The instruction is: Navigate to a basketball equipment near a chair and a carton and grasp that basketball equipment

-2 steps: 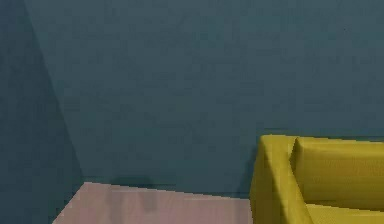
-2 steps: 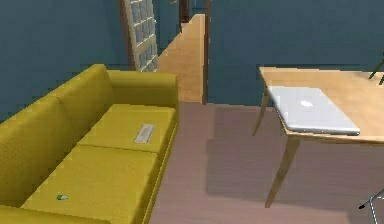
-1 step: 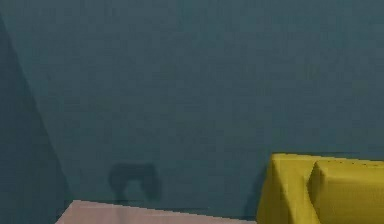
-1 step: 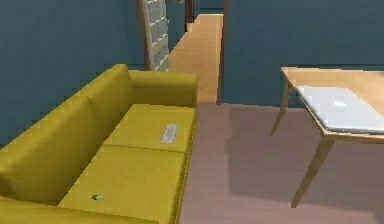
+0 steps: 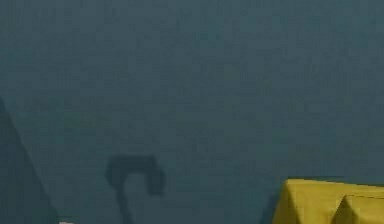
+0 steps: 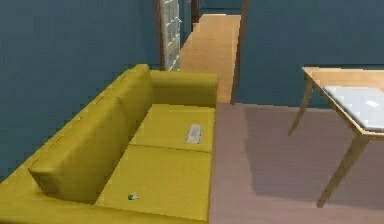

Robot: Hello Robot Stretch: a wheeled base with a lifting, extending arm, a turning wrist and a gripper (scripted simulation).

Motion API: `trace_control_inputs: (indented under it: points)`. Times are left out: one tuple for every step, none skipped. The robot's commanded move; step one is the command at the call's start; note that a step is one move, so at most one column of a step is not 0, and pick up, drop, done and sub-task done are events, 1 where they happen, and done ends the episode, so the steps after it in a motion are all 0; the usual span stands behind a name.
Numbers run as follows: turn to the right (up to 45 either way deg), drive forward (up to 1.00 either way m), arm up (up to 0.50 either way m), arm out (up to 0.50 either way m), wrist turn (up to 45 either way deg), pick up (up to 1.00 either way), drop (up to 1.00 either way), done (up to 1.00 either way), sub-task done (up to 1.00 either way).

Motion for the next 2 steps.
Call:
trace_control_inputs:
  points:
    - [45.0,0.0,0.0,0.0,0.0,0.0,0.0,0.0,0.0]
    - [45.0,0.0,0.0,0.0,0.0,0.0,0.0,0.0,0.0]
